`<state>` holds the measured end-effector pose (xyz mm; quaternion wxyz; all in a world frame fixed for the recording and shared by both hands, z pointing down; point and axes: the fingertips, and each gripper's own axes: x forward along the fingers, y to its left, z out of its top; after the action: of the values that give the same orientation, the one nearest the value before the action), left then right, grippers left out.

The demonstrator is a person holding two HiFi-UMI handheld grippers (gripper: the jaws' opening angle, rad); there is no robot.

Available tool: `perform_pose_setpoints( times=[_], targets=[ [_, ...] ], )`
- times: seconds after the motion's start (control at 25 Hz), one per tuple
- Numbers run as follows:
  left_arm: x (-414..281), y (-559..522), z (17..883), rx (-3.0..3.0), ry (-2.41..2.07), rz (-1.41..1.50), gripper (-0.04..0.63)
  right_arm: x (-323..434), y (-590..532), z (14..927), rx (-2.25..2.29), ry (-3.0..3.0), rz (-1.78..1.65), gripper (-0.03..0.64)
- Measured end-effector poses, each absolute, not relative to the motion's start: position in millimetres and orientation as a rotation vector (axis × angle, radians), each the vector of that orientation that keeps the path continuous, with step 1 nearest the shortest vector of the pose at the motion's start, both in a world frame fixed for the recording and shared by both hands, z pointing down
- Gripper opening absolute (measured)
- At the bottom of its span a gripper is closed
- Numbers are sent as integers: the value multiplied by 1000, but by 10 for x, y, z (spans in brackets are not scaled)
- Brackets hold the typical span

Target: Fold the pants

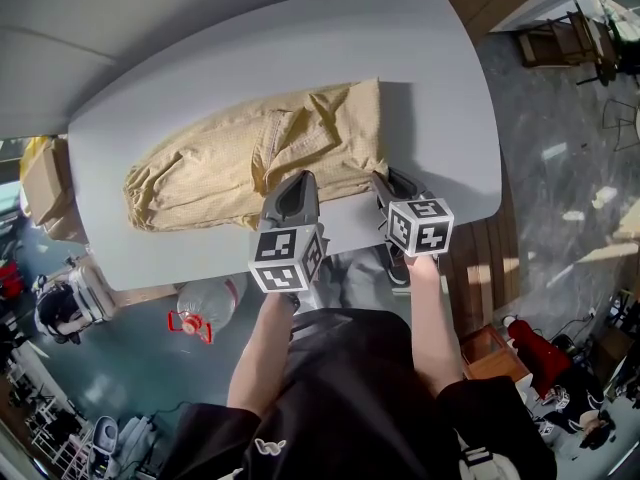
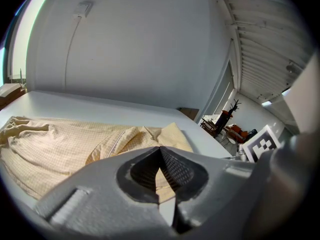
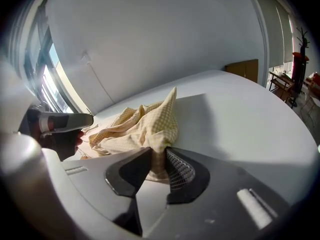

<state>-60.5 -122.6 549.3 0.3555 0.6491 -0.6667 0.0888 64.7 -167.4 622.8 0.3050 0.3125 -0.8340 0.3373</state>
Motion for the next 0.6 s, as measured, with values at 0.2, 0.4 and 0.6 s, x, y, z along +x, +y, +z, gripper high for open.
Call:
perform_pose_setpoints(
  times=[0.2, 0.4, 0.6],
  targets=[
    [-541, -1277, 5427, 1705, -1726, 231, 4, 661, -1655, 6169, 832, -2230, 895, 72],
    [-566, -1278, 5426, 1739, -1687, 234, 3, 707, -1669, 6097, 899, -2223, 910, 71],
    [-71, -1535, 5439, 1807, -1618, 254, 3, 1428, -1891, 6069, 1027, -2169, 929, 69]
  ],
)
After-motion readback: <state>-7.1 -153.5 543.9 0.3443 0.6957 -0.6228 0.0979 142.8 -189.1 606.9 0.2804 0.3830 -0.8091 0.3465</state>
